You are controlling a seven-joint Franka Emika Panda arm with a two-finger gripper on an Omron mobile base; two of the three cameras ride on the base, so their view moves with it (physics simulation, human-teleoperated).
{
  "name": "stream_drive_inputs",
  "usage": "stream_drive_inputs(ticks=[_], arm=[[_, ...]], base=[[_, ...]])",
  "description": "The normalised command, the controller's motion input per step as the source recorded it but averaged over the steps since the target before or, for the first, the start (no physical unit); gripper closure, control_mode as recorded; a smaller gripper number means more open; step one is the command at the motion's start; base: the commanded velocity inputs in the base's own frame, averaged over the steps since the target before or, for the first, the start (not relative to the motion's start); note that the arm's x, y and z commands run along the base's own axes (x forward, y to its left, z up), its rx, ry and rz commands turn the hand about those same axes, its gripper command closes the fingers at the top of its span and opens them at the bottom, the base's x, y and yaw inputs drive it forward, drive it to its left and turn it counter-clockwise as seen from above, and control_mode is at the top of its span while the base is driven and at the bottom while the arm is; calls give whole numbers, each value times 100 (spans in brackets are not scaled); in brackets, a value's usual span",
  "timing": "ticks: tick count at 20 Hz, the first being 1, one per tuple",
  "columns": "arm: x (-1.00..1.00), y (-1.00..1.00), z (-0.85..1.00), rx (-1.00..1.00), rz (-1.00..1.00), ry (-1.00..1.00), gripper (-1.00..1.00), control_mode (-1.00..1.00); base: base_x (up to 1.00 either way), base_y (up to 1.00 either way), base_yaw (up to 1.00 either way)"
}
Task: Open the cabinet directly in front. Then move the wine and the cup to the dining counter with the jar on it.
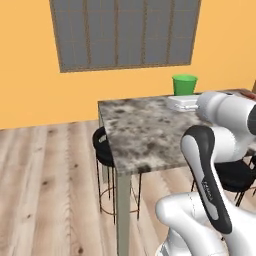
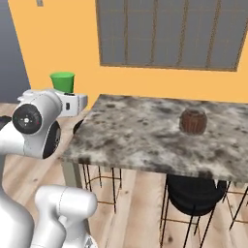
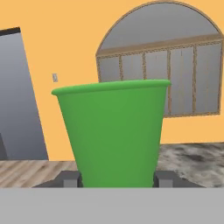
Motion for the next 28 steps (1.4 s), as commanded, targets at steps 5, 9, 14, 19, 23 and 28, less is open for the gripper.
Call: stream_drive_inputs(ticks=[5, 9, 14, 19, 23, 28], arm=[[0, 0, 0, 0, 0, 0, 100, 100], [0, 0, 0, 0, 0, 0, 100, 100], [0, 0, 0, 0, 0, 0, 100, 100], [0, 0, 0, 0, 0, 0, 100, 100], [0, 0, 0, 0, 0, 0, 100, 100], [0, 0, 0, 0, 0, 0, 100, 100]], base=[[-67, -55, 6], [8, -100, 0], [47, -100, 0], [57, -100, 2], [50, -100, 1], [56, -100, 2]])
